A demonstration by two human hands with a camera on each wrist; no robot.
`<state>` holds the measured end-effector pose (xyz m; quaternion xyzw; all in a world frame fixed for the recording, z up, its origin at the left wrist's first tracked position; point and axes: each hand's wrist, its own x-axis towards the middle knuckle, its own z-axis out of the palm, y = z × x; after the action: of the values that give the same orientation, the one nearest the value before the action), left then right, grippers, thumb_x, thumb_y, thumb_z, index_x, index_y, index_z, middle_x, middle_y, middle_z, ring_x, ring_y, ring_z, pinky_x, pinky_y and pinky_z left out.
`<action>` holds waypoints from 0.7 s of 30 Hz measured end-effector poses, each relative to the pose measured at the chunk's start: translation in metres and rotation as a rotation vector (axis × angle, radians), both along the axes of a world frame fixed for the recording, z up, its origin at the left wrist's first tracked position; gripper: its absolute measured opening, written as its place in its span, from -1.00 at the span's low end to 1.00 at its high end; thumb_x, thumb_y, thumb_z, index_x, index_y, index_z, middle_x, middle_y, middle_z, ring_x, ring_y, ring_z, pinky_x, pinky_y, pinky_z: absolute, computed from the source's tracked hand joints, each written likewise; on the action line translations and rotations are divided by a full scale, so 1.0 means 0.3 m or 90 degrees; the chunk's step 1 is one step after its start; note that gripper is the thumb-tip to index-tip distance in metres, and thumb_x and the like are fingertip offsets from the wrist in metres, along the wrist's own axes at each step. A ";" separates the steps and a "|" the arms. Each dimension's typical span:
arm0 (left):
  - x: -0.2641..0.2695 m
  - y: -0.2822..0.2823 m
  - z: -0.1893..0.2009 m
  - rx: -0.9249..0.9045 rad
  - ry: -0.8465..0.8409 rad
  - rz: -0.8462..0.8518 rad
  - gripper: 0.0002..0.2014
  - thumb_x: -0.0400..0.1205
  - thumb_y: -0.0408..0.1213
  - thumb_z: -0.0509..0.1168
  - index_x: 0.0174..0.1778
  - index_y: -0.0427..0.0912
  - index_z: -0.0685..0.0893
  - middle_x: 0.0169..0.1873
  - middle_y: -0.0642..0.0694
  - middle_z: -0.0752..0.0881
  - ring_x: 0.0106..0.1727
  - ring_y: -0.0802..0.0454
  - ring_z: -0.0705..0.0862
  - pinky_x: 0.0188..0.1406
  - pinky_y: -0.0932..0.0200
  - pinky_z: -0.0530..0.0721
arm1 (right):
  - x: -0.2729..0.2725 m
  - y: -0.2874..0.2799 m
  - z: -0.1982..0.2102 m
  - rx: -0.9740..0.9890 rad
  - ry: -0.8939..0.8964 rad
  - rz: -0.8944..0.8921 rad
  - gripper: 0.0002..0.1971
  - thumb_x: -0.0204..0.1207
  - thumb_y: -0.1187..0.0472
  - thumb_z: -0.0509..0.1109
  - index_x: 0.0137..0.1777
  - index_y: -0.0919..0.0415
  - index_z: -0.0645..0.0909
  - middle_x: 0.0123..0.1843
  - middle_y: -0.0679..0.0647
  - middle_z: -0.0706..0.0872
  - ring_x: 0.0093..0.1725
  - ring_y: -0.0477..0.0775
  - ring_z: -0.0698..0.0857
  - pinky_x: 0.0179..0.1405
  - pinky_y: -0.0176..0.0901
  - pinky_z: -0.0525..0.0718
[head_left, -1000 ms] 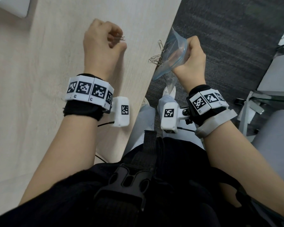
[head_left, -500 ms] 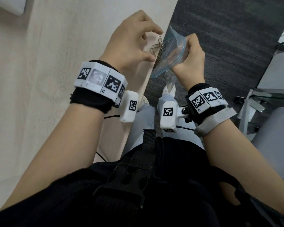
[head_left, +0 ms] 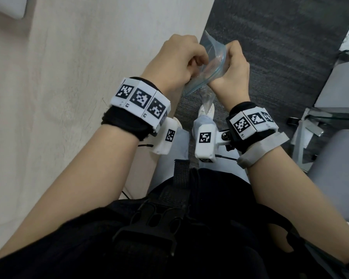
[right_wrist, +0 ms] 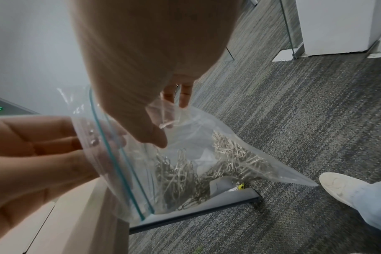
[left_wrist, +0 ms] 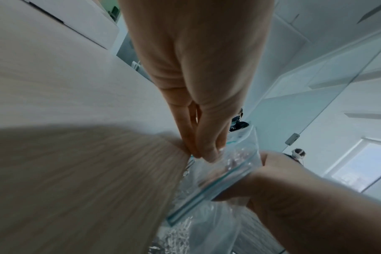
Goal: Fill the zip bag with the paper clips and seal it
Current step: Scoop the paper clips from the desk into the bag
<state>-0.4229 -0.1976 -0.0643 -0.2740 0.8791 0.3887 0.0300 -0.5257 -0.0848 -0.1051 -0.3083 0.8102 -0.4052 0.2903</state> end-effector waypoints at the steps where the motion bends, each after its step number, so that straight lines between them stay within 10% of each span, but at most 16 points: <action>1: 0.002 0.002 0.003 0.033 0.026 0.018 -0.73 0.47 -0.53 0.31 0.03 -0.22 0.76 -0.02 -0.22 0.73 -0.02 -0.07 0.69 0.03 0.11 0.65 | 0.000 0.001 0.002 0.000 0.002 0.001 -0.56 0.44 0.20 0.50 -0.25 -0.15 0.21 -0.38 -0.23 0.46 -0.40 -0.26 0.41 -0.30 -0.16 0.41; 6: 0.021 -0.022 0.001 0.051 0.104 0.151 -0.70 0.44 -0.57 0.24 -0.04 -0.23 0.77 -0.08 -0.15 0.73 -0.16 0.18 0.63 -0.21 0.50 0.58 | -0.004 0.011 0.002 0.000 -0.002 -0.003 -0.54 0.41 0.25 0.52 -0.25 -0.15 0.23 -0.40 -0.22 0.50 -0.43 -0.29 0.44 -0.32 -0.19 0.44; 21: -0.003 0.024 -0.010 0.071 0.079 0.270 -0.82 0.53 -0.41 0.31 -0.04 -0.16 0.77 -0.20 0.00 0.73 -0.19 0.02 0.76 -0.07 0.06 0.78 | -0.053 0.116 0.015 0.011 0.004 -0.049 -0.54 0.41 0.21 0.54 -0.25 -0.16 0.25 -0.28 -0.02 0.65 -0.27 -0.01 0.61 -0.26 -0.06 0.58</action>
<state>-0.4238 -0.1903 -0.0672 -0.4261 0.7794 0.4502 -0.0912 -0.5415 -0.0501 -0.1004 -0.2759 0.8259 -0.4079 0.2744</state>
